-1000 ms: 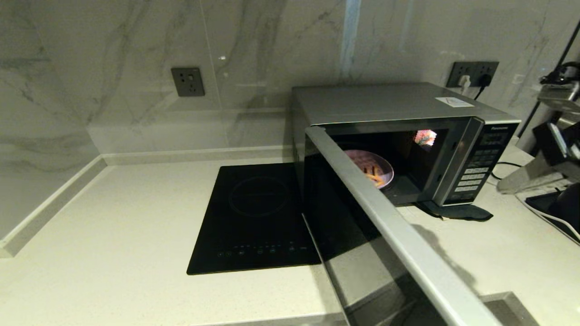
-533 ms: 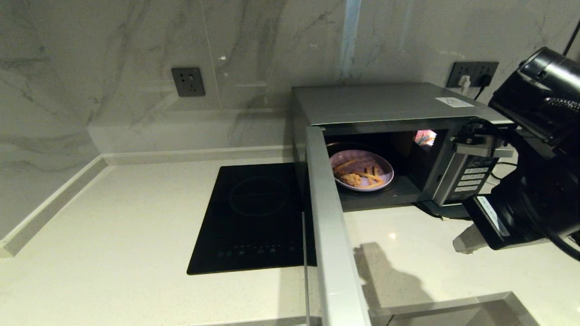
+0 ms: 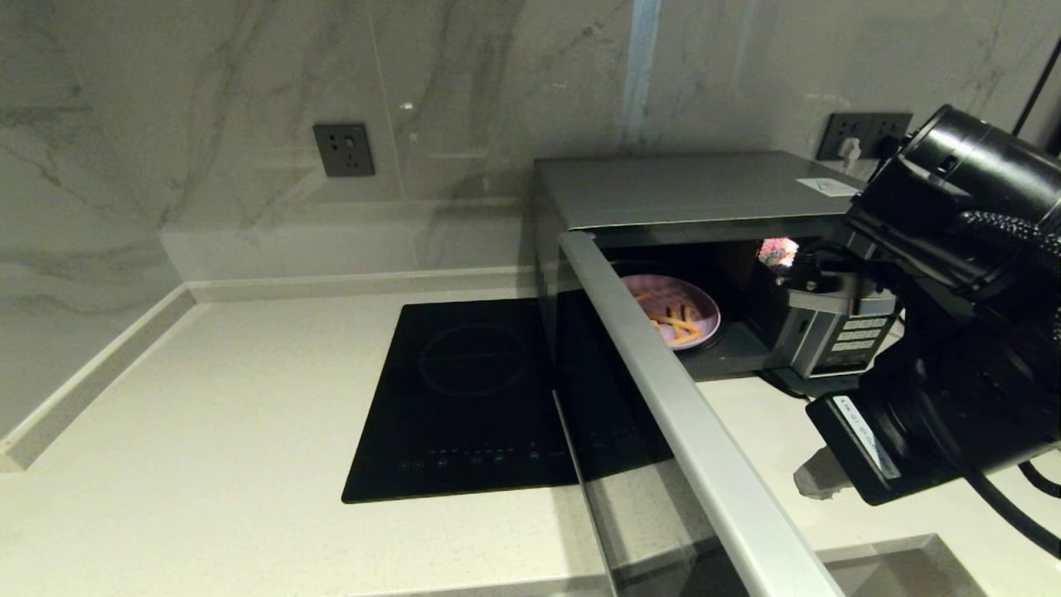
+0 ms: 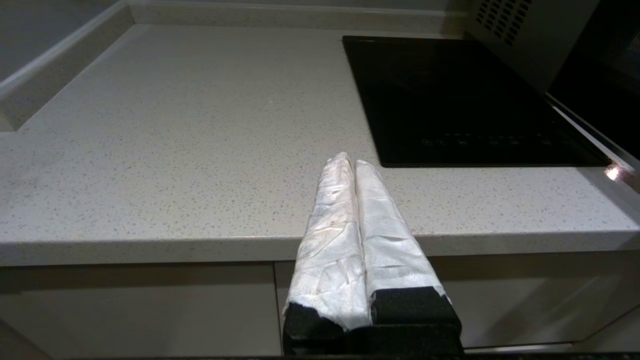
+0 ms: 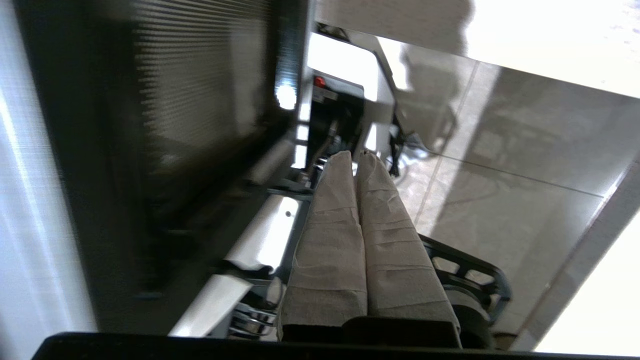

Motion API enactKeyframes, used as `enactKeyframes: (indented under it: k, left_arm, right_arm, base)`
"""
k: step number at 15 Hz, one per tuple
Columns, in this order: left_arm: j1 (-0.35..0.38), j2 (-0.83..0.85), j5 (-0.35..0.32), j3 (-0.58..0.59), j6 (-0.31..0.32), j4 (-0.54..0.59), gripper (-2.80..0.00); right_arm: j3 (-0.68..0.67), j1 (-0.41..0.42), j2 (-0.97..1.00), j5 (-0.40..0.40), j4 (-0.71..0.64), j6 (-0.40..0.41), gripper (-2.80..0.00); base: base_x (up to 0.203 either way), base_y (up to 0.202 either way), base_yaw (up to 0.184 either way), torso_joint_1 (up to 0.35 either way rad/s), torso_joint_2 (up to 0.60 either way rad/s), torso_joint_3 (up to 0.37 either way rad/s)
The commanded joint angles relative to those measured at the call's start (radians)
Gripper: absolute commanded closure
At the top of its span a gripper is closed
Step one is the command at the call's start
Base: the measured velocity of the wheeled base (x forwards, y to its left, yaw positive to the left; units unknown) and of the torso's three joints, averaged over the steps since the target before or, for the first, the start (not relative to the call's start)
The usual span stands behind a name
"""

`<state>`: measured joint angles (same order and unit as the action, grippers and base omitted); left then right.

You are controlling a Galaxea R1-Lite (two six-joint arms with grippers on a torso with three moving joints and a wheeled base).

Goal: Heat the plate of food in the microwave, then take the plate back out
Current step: Open the microwave oven, then take the plate out of the microwave

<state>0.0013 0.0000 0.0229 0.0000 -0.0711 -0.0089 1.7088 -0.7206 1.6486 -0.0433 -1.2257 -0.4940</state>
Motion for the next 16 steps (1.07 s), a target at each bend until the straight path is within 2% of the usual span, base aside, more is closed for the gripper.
enactKeyframes:
  k: [1, 6, 8, 10, 12, 15, 16]
  left_arm:
    - [0.000, 0.002, 0.000, 0.000, -0.001, 0.000, 0.00]
    - [0.000, 0.002, 0.000, 0.000, -0.001, 0.000, 0.00]
    - [0.000, 0.002, 0.000, 0.000, -0.001, 0.000, 0.00]
    - [0.000, 0.002, 0.000, 0.000, -0.001, 0.000, 0.00]
    - [0.000, 0.002, 0.000, 0.000, -0.001, 0.000, 0.00]
    - [0.000, 0.002, 0.000, 0.000, -0.001, 0.000, 0.00]
    - [0.000, 0.002, 0.000, 0.000, -0.001, 0.000, 0.00]
  right_arm:
    - [0.044, -0.046, 0.018, -0.002, -0.006, -0.039, 0.00]
    - [0.109, -0.125, 0.040, -0.019, -0.006, -0.105, 0.00]
    - [0.101, -0.098, 0.059, -0.128, -0.002, -0.161, 0.00]
    - [0.083, -0.004, 0.077, -0.206, 0.059, -0.220, 0.00]
    - [0.057, 0.107, 0.079, -0.220, 0.137, -0.265, 0.00]
    - [0.001, 0.269, 0.084, -0.203, 0.316, -0.288, 0.00]
    - [-0.012, 0.313, 0.087, -0.157, 0.375, -0.289, 0.00]
  base:
    - [0.000, 0.000, 0.000, 0.000, 0.00, 0.000]
    - [0.000, 0.000, 0.000, 0.000, 0.00, 0.000]
    - [0.000, 0.000, 0.000, 0.000, 0.00, 0.000]
    - [0.000, 0.000, 0.000, 0.000, 0.00, 0.000]
    - [0.000, 0.000, 0.000, 0.000, 0.00, 0.000]
    - [0.000, 0.000, 0.000, 0.000, 0.00, 0.000]
    - [0.000, 0.000, 0.000, 0.000, 0.00, 0.000]
